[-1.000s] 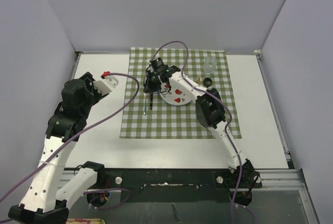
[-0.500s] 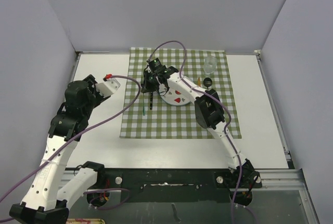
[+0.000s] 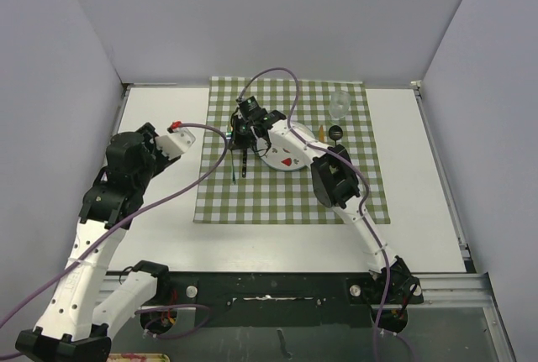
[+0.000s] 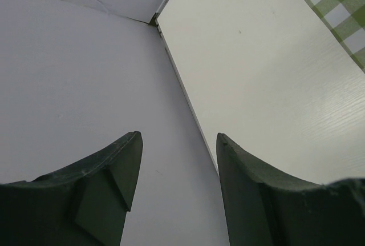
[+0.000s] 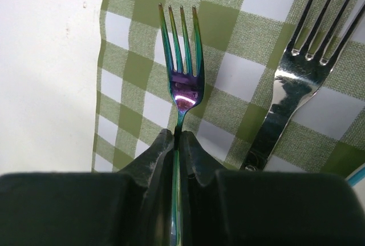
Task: Set the dinner table for one person
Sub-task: Place the fork on the napkin.
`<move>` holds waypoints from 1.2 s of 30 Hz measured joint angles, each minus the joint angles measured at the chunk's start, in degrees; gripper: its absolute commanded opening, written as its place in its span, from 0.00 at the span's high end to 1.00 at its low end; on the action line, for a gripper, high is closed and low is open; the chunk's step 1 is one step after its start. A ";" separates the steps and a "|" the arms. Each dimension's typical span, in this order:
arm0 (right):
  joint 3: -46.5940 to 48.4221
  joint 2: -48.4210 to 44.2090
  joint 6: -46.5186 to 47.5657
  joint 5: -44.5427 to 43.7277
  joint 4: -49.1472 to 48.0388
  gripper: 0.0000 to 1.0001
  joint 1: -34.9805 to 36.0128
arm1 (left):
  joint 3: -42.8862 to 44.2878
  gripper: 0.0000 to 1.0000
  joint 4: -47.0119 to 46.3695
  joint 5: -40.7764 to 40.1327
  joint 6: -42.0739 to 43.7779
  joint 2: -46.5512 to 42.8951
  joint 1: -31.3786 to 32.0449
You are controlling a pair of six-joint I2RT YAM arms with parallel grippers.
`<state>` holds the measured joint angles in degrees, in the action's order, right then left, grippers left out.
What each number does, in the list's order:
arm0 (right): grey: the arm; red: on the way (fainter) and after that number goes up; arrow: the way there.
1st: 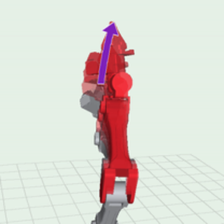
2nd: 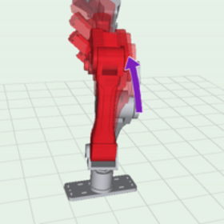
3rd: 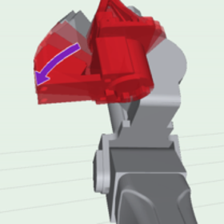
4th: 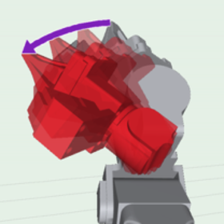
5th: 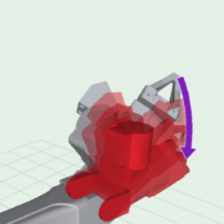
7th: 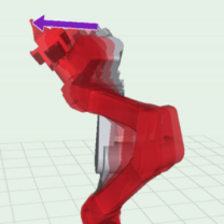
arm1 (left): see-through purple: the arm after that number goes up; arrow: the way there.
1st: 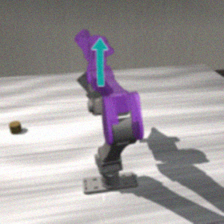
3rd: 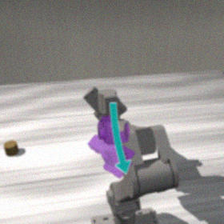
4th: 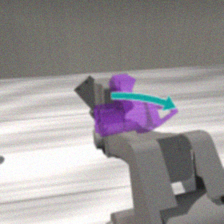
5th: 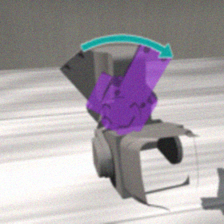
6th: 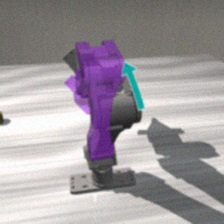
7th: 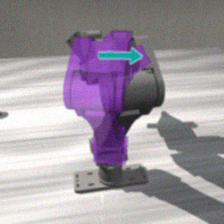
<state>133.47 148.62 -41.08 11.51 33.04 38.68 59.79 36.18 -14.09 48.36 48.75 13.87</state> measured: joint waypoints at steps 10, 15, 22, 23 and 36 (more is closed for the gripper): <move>1.92 0.31 -0.07 -1.75 0.04 1.00 -0.02 | -1.18 0.47 0.57 1.16 -2.05 -0.17 0.00; 2.71 0.31 -0.17 -2.10 0.04 1.00 -0.17 | -0.59 0.47 2.36 3.30 -5.88 0.85 0.00; 2.89 0.33 -1.62 -2.54 0.26 1.00 -1.16 | 0.15 0.46 4.66 7.78 -11.04 2.47 0.00; 3.13 0.35 -1.81 -2.58 0.44 1.00 -1.27 | 0.15 0.46 4.85 8.22 -11.52 2.58 0.00; 5.07 4.63 -5.25 -1.84 0.24 1.00 -1.97 | 0.15 0.46 5.84 10.84 -13.68 3.76 0.00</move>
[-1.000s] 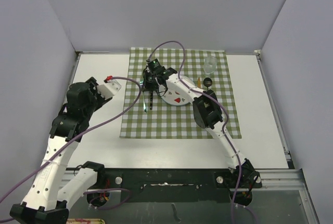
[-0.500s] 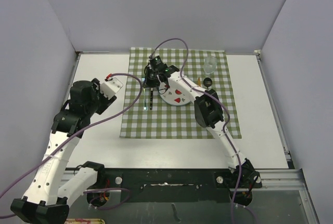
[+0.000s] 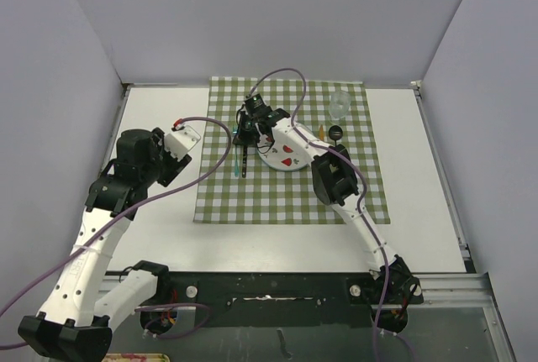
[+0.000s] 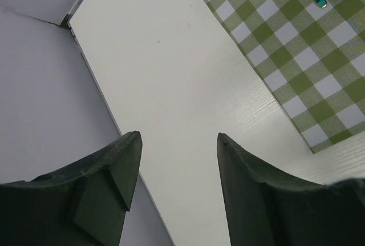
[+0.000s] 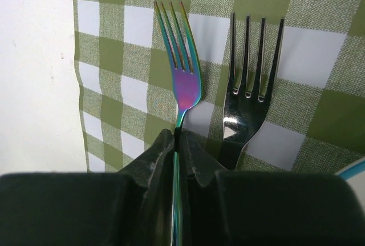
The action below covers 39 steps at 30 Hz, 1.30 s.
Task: Set the dinner table for one person
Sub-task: Place the fork on the napkin.
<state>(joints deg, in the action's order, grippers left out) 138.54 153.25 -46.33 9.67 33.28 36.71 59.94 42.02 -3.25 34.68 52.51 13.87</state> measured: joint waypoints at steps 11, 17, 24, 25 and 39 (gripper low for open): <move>0.00 0.07 -1.40 0.63 0.02 1.00 -0.37 | 0.00 0.46 0.02 0.85 -0.02 0.57 0.00; 0.00 0.04 -2.16 1.18 0.20 1.00 -0.83 | 0.00 0.46 0.02 1.05 0.00 0.61 0.00; -0.31 0.04 -3.91 2.05 0.42 1.00 -1.16 | 0.00 0.46 0.11 1.44 0.00 0.61 0.00; -0.44 0.04 -4.24 2.32 0.31 1.00 -1.16 | 0.00 0.46 0.17 1.53 -0.02 0.61 0.00; -1.75 0.04 -8.20 5.68 -1.07 1.00 -1.57 | 0.00 0.46 1.55 2.16 -0.02 0.61 0.00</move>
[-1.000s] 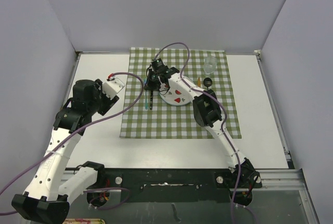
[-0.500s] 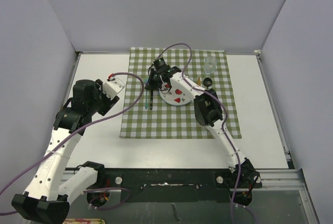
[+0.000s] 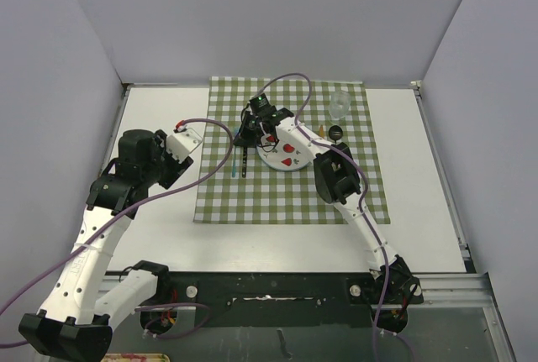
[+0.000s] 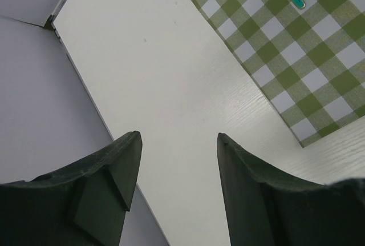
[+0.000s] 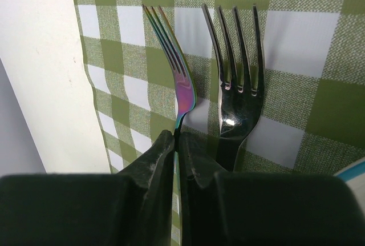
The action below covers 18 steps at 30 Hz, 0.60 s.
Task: Set the dinner table for one person
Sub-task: Place the fork on the napkin.
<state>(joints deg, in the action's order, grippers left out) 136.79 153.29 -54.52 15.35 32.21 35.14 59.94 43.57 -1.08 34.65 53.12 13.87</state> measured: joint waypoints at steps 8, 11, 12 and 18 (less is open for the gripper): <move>0.00 0.00 0.00 0.00 0.00 0.95 0.00 | -0.02 0.46 0.15 0.31 -0.02 0.00 0.00; 0.00 0.00 0.02 0.00 0.00 0.91 0.00 | -0.07 0.46 0.37 0.50 -0.02 0.00 0.00; 0.00 0.00 0.00 0.00 0.00 0.88 0.00 | -0.09 0.46 0.44 0.57 -0.02 0.00 0.00; 0.00 0.00 0.00 0.02 -0.02 0.86 0.00 | -0.11 0.46 0.61 1.20 -0.02 0.00 0.00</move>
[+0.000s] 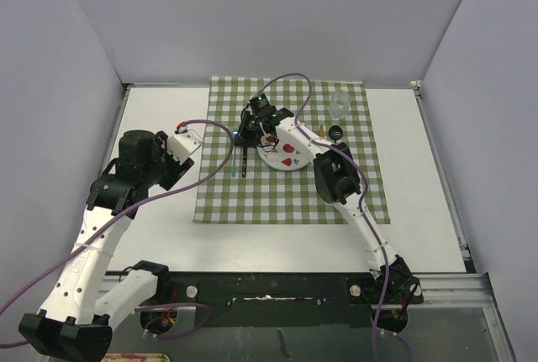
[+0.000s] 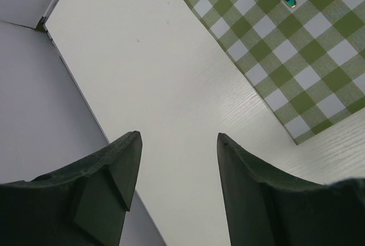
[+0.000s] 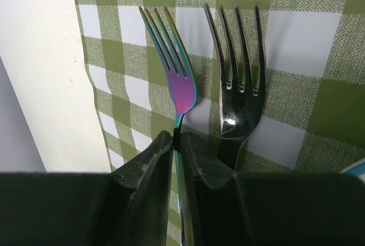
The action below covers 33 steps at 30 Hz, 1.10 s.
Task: Set the dinner table for one person
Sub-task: Place the fork on the napkin.
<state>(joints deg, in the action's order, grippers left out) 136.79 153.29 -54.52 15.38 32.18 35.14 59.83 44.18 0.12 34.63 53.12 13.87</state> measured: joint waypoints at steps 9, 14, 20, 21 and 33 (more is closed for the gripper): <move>0.00 -0.02 0.02 -0.02 0.02 0.86 0.00 | 0.00 0.46 0.37 0.39 0.00 0.00 0.00; -0.22 -0.09 0.04 0.02 -0.09 0.86 0.00 | 0.00 0.46 0.70 0.59 0.00 0.00 0.00; -1.40 -1.01 0.26 0.13 0.55 0.83 0.00 | 0.00 0.46 0.92 0.79 0.00 0.11 0.00; -1.60 -1.16 0.26 0.13 0.68 0.82 0.02 | 0.00 0.46 1.01 0.83 0.00 0.17 0.00; -2.47 -2.12 1.53 0.83 0.87 0.71 0.04 | 0.39 0.46 1.29 1.44 0.02 1.07 0.04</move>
<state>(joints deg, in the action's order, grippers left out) 134.32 151.17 -52.99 16.21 33.06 35.18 60.23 45.47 1.56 34.65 54.19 13.91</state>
